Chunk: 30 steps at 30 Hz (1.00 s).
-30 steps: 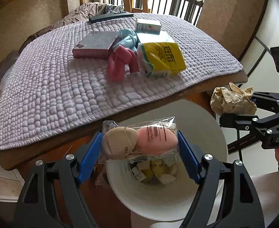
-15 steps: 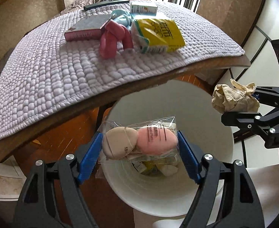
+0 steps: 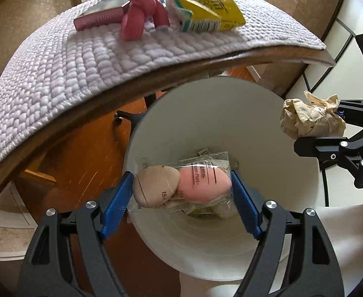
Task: Collect trash
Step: 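Lower both held items into the white bin opening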
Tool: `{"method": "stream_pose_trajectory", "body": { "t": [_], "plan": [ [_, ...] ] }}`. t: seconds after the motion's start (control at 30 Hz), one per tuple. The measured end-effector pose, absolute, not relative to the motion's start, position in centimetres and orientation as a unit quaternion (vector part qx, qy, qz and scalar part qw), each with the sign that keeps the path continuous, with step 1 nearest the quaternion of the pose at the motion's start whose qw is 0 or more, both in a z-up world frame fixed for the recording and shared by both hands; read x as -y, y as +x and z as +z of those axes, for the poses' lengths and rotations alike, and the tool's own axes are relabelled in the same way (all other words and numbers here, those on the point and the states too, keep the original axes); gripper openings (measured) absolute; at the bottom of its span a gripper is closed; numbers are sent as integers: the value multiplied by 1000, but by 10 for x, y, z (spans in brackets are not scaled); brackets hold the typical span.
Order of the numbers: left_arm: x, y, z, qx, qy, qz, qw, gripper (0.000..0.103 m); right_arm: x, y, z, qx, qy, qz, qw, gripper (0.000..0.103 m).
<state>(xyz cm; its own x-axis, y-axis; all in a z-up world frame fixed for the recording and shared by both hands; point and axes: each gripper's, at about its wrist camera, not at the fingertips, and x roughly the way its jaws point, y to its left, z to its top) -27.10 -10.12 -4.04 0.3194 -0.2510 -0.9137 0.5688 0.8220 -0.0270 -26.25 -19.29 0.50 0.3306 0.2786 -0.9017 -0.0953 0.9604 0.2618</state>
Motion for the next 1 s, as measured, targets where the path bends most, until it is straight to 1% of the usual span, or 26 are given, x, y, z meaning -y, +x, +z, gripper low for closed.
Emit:
{"method": "stream_pose_trajectory", "body": {
  "t": [0.67, 1.0],
  "plan": [
    [131, -264, -77, -541, 172, -258, 782, 79, 182, -245, -25, -589, 89, 107, 796, 56],
    [129, -257, -81, -545, 177, -262, 777, 79, 188, -250, -35, -595, 96, 103, 792, 56]
  ]
}}
